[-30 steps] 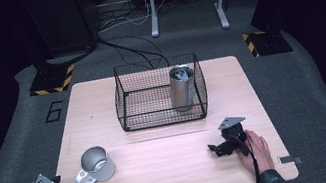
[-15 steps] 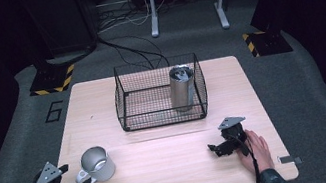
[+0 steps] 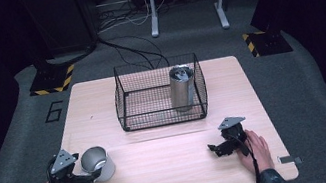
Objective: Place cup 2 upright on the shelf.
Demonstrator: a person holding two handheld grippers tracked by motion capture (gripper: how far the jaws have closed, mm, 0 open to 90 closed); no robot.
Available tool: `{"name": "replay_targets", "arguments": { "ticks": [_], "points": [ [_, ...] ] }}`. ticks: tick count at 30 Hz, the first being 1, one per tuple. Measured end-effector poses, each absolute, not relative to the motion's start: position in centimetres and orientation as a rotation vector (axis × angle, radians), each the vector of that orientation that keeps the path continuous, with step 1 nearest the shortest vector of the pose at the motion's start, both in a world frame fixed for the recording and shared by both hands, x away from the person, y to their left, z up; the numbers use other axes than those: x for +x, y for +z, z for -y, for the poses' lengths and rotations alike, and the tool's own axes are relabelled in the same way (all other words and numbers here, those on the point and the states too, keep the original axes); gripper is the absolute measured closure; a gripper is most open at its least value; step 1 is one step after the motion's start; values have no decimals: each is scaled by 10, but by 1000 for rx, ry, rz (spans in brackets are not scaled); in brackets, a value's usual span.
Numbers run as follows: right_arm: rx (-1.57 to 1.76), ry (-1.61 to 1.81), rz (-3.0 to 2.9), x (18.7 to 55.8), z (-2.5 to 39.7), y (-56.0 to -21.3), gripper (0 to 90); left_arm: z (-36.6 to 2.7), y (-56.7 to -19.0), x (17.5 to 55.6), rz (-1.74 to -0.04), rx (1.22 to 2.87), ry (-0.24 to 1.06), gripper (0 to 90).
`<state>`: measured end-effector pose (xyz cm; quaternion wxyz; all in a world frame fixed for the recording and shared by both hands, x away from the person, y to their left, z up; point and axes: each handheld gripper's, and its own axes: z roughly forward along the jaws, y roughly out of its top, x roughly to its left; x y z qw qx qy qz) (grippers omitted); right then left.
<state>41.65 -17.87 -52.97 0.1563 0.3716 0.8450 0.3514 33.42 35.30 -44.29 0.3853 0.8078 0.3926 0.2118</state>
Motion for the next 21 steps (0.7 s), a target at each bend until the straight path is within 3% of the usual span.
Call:
{"name": "replay_targets", "arguments": {
  "ticks": [21],
  "points": [
    [1062,1005,-2421,417,179,-530,0,-340,-451,352,-1015,2110,544,48]
  ]
}}
